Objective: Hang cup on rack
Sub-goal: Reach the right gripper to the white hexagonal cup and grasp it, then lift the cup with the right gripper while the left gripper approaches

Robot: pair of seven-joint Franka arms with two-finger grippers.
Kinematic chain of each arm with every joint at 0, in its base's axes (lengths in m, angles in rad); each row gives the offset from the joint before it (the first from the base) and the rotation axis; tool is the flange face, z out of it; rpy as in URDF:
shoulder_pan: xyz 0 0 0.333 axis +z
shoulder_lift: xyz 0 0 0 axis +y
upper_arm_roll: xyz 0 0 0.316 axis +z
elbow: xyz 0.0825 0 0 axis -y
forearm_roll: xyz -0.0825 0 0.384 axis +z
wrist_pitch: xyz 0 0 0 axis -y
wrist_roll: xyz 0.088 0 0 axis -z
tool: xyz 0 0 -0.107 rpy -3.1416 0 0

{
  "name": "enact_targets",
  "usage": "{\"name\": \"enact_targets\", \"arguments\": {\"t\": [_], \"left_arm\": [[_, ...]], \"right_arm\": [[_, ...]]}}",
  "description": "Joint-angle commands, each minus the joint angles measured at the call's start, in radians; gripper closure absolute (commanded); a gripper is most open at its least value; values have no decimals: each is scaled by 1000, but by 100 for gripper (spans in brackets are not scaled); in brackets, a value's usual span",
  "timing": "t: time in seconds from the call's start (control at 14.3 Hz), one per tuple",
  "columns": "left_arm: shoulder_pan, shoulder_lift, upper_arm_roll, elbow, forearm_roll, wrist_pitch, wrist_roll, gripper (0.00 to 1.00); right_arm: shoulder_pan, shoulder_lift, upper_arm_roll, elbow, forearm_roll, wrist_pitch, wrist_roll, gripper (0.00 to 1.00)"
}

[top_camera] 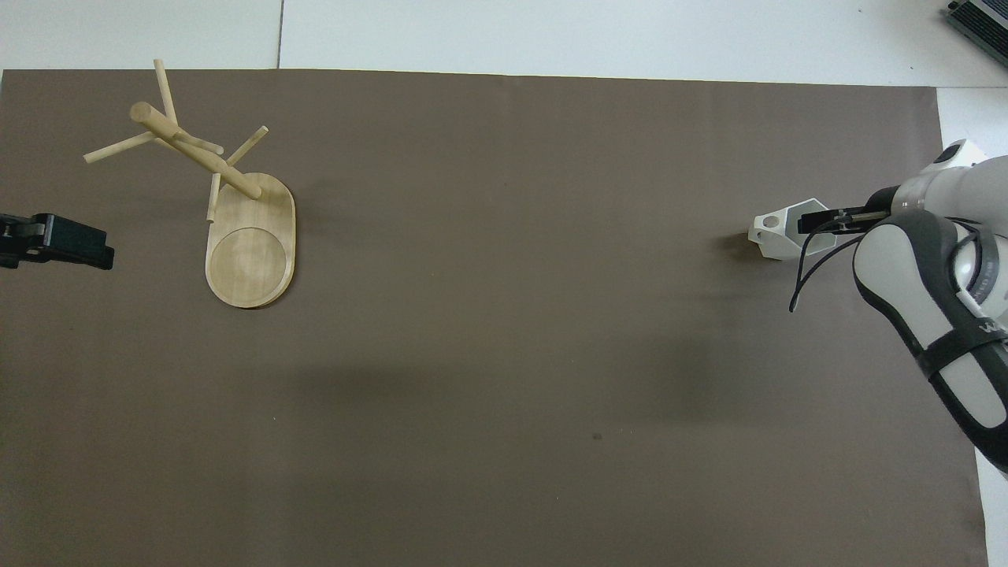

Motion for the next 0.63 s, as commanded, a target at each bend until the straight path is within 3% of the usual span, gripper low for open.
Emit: {"name": "enact_targets", "arguments": {"t": [0.0, 0.42, 0.49, 0.56], "left_arm": [[11, -38, -4, -54, 16, 22, -6, 0], [8, -54, -4, -83, 16, 11, -28, 0], [8, -56, -4, -83, 16, 7, -28, 0], [9, -56, -4, -83, 16, -4, -28, 0]], "right_arm": [[-9, -17, 3, -17, 13, -4, 37, 0], [-9, -17, 3, -14, 11, -4, 53, 9], [-9, -17, 5, -14, 9, -4, 57, 12], [-9, -17, 5, -14, 9, -5, 57, 21]]}}
